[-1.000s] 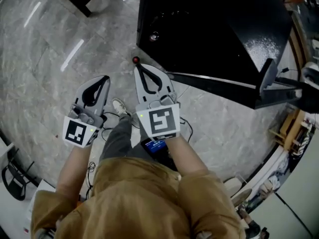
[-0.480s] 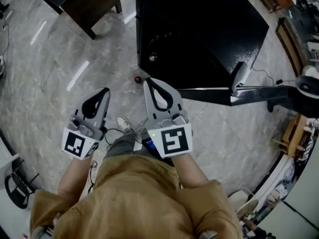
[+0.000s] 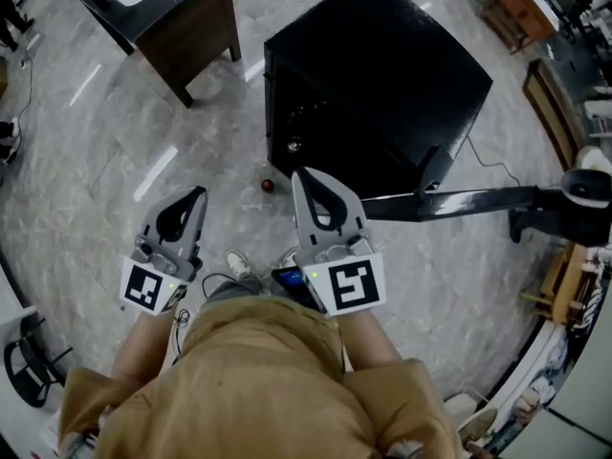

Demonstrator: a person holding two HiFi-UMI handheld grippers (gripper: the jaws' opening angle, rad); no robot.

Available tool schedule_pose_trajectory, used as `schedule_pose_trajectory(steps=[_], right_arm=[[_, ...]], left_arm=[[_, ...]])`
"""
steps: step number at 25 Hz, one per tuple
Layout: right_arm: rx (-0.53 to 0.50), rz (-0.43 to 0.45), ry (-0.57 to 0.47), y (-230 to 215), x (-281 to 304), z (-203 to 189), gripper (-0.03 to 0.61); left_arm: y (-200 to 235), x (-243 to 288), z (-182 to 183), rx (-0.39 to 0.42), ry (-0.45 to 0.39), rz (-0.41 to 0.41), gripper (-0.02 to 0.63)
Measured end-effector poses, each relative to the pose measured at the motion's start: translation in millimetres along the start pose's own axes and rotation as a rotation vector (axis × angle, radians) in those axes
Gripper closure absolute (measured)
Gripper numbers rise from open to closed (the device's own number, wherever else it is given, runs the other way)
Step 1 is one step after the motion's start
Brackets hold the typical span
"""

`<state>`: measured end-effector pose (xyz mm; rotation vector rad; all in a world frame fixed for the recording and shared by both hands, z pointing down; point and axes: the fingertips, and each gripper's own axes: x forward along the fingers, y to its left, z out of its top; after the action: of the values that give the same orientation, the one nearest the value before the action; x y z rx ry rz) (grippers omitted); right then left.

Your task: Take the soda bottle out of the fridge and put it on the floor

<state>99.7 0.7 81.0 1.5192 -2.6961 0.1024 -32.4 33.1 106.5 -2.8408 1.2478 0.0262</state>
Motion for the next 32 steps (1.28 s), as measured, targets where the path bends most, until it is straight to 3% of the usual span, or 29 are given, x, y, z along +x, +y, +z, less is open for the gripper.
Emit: schedule_pose_trajectory(steps=[10, 24, 32], right_arm=[[-0.008, -0.002, -0.09, -10.3, -21.3, 42.2, 0.577], [-0.064, -0.094, -0.099, -33.3, -58.4, 65.2, 0.578], [-0.086, -0.11, -0.132, -39.2, -46.1, 90.1, 0.578]], left_arm=[[1.2, -3.0, 25.8, 0.047, -0.018, 0.017, 0.618], [6.8, -18.1, 93.8, 0.094, -0.156, 0.071, 0.618], [21.7, -15.1, 105.2, 0.097, -0.164, 0.08, 0.618]])
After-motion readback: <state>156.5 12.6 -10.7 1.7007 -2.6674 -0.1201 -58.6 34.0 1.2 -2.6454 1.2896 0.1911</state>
